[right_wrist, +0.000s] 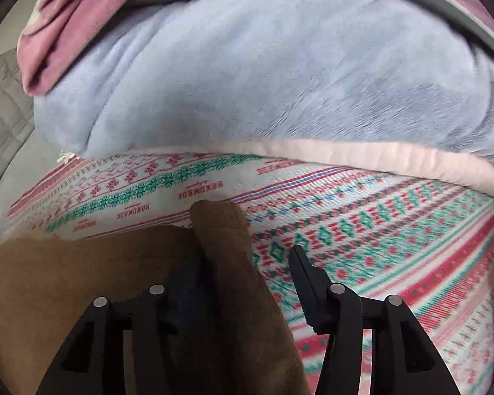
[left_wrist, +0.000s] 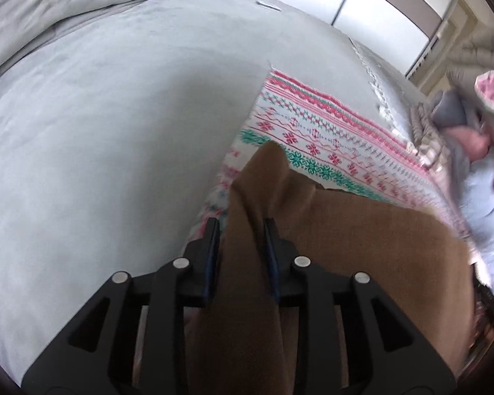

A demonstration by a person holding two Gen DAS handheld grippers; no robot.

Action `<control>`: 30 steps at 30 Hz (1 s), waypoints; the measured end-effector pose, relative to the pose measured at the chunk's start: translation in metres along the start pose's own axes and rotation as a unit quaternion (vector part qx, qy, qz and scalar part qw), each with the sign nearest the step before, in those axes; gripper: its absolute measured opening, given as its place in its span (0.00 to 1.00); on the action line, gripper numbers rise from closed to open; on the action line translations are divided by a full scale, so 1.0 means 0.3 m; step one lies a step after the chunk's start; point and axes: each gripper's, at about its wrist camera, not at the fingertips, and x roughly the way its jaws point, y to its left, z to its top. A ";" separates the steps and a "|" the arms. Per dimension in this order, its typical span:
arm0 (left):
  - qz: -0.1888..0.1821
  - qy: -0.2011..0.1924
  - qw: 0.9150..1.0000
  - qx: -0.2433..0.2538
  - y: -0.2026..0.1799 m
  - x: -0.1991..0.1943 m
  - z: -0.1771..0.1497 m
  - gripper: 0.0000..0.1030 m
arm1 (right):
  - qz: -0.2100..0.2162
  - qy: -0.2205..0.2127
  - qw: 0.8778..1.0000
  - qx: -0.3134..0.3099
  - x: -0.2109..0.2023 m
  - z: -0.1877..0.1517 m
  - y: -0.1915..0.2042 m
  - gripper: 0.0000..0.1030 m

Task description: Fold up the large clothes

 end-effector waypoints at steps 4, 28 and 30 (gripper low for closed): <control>-0.038 0.002 0.999 -0.032 0.076 -0.189 -0.071 0.30 | 0.058 -0.051 0.996 0.035 -0.266 -0.036 -0.057 0.62; 0.106 0.008 0.994 0.022 0.067 -0.376 -0.498 0.10 | 0.118 0.067 0.988 0.067 -0.480 -0.535 -0.260 0.14; 0.100 0.006 0.995 0.013 0.079 -0.376 -0.492 0.09 | 0.108 0.051 0.991 0.053 -0.487 -0.518 -0.228 0.12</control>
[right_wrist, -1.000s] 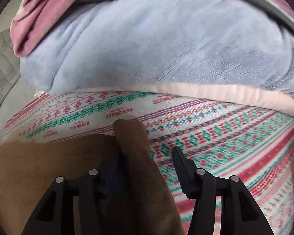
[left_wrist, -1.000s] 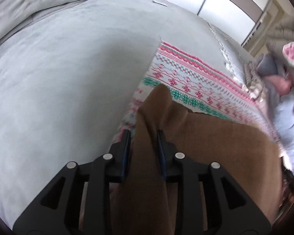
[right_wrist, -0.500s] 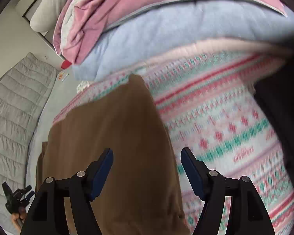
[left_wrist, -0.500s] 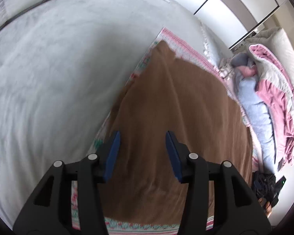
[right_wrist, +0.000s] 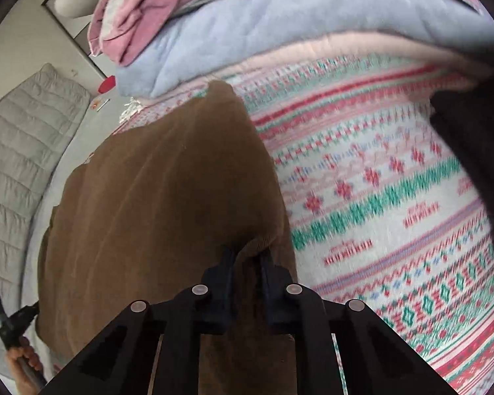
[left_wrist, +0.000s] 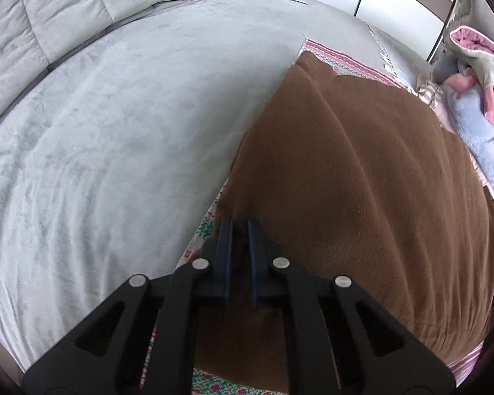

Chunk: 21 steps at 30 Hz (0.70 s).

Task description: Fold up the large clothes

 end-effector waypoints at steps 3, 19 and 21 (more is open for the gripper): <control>0.016 0.002 1.000 0.010 -0.004 0.012 -0.017 0.09 | -0.018 -0.008 1.000 -0.015 0.028 0.017 0.029 0.11; 0.006 -0.034 0.999 -0.032 -0.044 -0.178 -0.068 0.11 | -0.047 -0.040 0.997 -0.039 -0.108 0.003 0.069 0.43; -0.016 -0.040 0.999 0.004 -0.114 -0.219 -0.101 0.16 | -0.021 -0.042 0.996 -0.077 -0.137 -0.026 0.133 0.45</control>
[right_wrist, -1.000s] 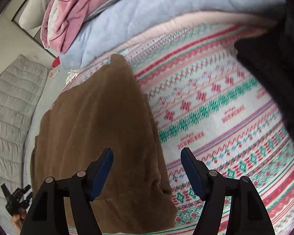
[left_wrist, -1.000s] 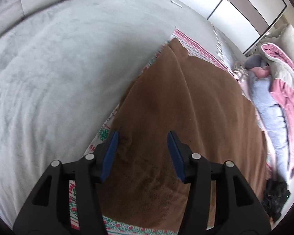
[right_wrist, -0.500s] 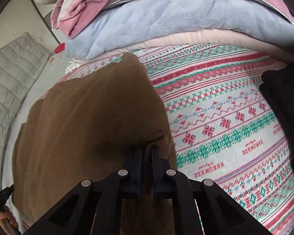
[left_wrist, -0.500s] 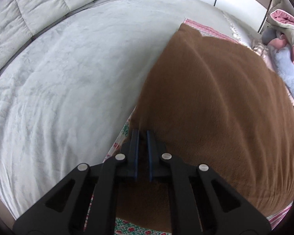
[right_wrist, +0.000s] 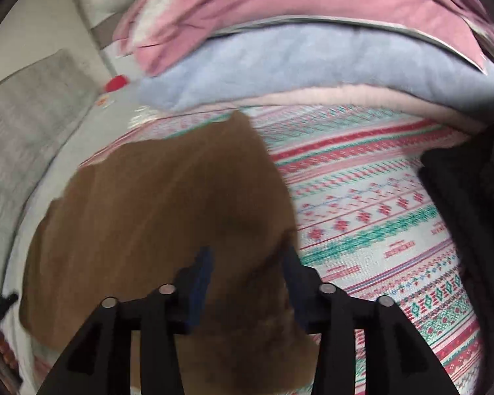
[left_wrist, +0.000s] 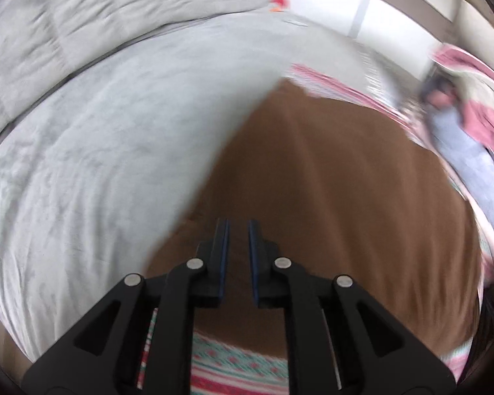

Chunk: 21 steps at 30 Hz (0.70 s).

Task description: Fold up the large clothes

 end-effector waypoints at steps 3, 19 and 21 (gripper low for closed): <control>-0.042 -0.002 0.995 0.090 -0.166 -0.050 -0.091 0.29 | 0.040 0.025 0.998 -0.050 -0.008 -0.044 0.092 0.45; 0.004 -0.016 0.964 0.264 -0.544 0.016 -0.378 0.30 | 0.005 0.089 0.985 -0.148 0.196 -0.193 0.261 0.43; 0.010 -0.020 0.963 0.269 -0.547 0.017 -0.387 0.30 | -0.008 0.084 0.983 -0.161 0.215 -0.198 0.279 0.43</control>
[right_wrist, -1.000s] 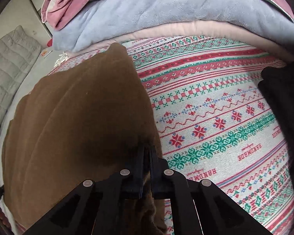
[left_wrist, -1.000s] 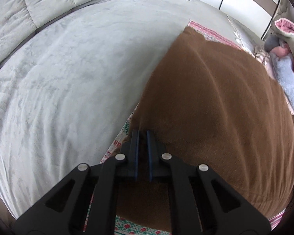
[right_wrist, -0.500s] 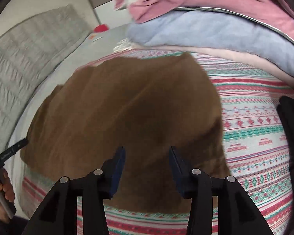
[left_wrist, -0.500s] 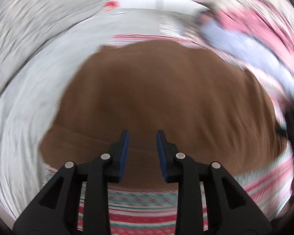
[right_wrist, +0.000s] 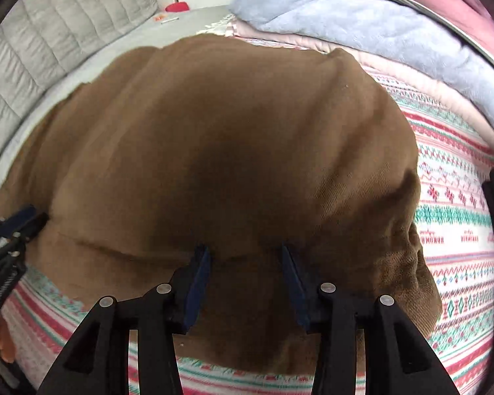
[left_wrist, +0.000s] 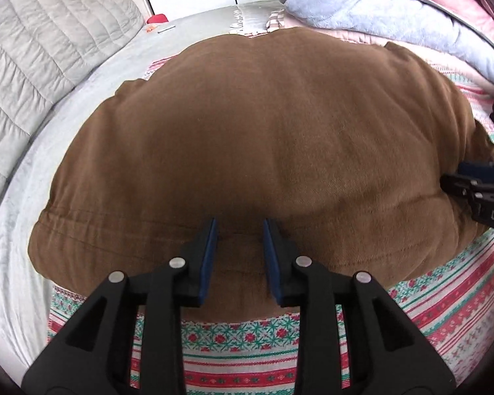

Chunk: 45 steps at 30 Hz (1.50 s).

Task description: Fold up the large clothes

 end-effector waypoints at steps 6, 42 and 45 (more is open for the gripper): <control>0.002 -0.004 1.000 0.005 -0.004 0.002 -0.003 0.30 | -0.032 -0.011 0.999 0.009 0.019 0.007 0.035 0.44; -0.028 -0.045 0.996 0.075 -0.170 -0.094 0.019 0.31 | -0.125 -0.069 0.990 -0.007 -0.231 -0.063 -0.031 0.73; -0.012 -0.065 0.996 0.062 -0.129 -0.107 0.067 0.38 | -0.144 -0.083 0.986 -0.007 -0.255 -0.062 -0.042 0.73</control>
